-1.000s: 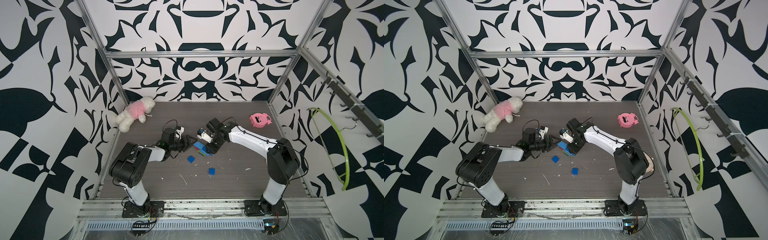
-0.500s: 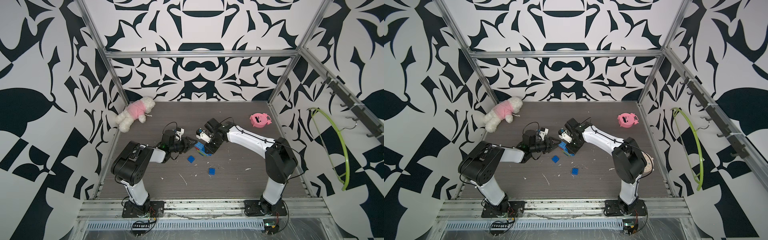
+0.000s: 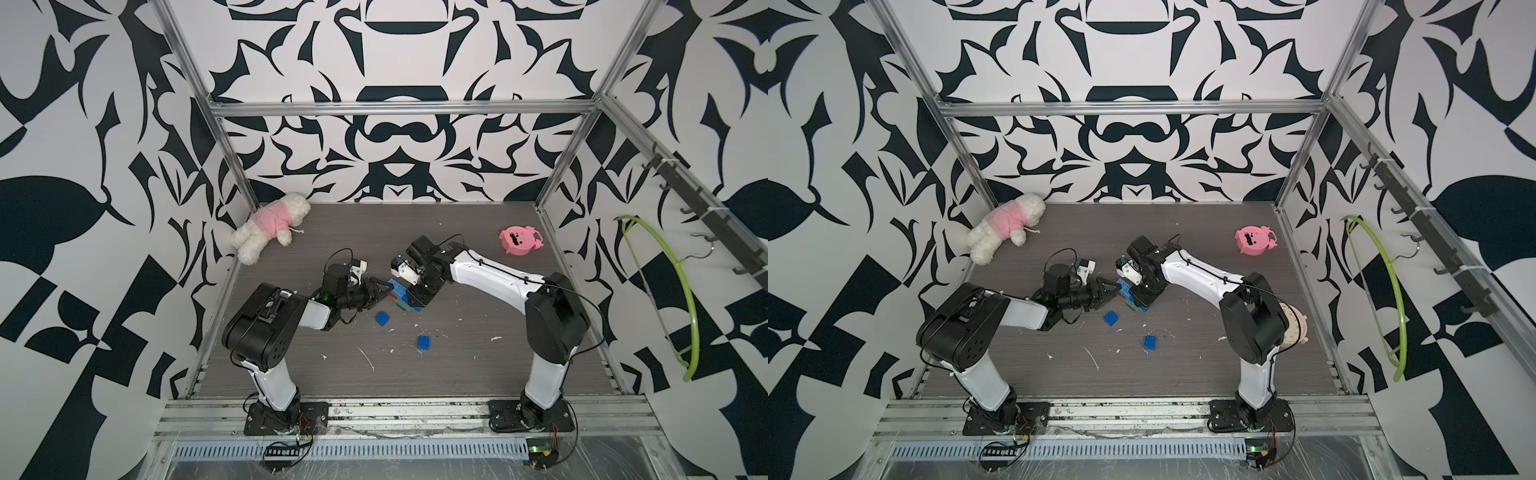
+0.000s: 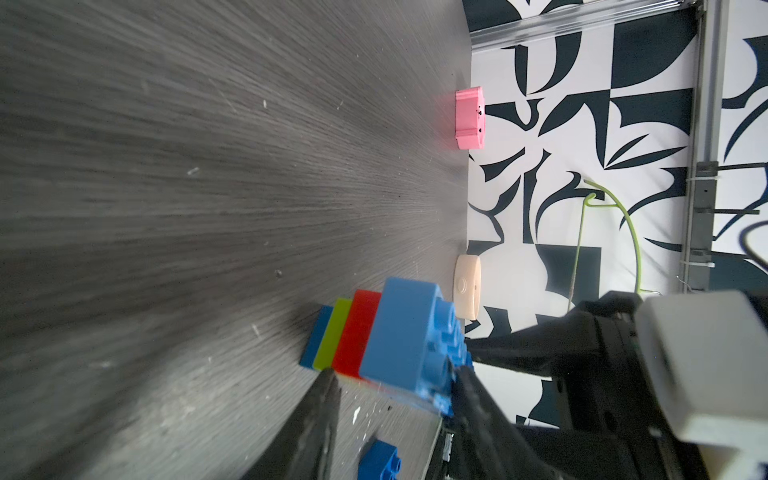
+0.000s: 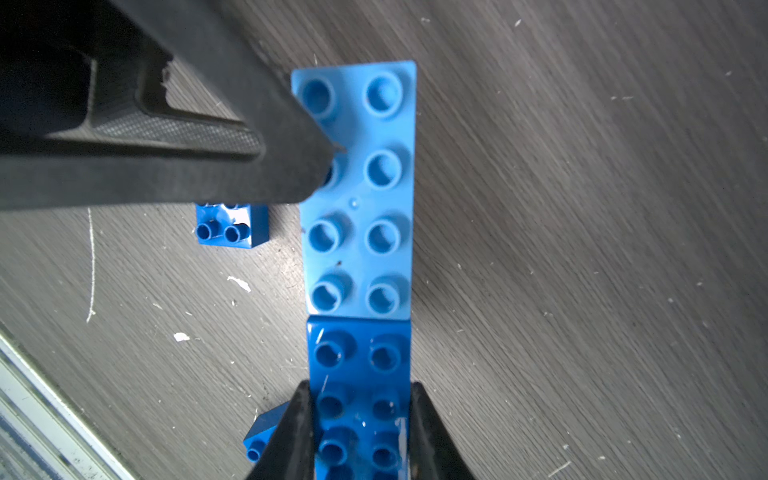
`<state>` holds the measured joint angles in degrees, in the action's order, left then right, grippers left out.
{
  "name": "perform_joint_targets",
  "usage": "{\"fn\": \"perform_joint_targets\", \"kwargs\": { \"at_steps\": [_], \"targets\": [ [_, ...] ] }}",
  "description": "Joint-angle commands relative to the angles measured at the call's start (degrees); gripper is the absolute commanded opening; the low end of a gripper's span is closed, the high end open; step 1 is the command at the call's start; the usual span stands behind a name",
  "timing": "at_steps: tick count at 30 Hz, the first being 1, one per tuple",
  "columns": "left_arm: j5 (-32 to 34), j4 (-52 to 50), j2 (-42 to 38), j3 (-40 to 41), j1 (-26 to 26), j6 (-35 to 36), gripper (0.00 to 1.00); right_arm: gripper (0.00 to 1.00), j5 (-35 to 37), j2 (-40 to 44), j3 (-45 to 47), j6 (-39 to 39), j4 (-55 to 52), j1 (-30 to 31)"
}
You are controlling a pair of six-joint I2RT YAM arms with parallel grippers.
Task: Assemble a heart with lego
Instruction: Assemble the lego brick with the lego brick.
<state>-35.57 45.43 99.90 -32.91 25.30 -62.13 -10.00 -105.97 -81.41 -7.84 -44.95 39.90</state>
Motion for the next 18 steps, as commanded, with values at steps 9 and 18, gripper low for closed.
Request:
{"fn": "perform_joint_targets", "kwargs": {
  "at_steps": [9,18],
  "targets": [
    [0.24,1.00,0.40,0.88,0.17,-0.03,0.48,0.13,4.28,-6.00,-2.68,0.46,-5.93,0.84],
    [0.33,0.81,0.05,0.74,0.18,0.03,0.48,0.18,4.63,-4.46,-5.71,0.42,-8.01,1.05]
  ]
}}
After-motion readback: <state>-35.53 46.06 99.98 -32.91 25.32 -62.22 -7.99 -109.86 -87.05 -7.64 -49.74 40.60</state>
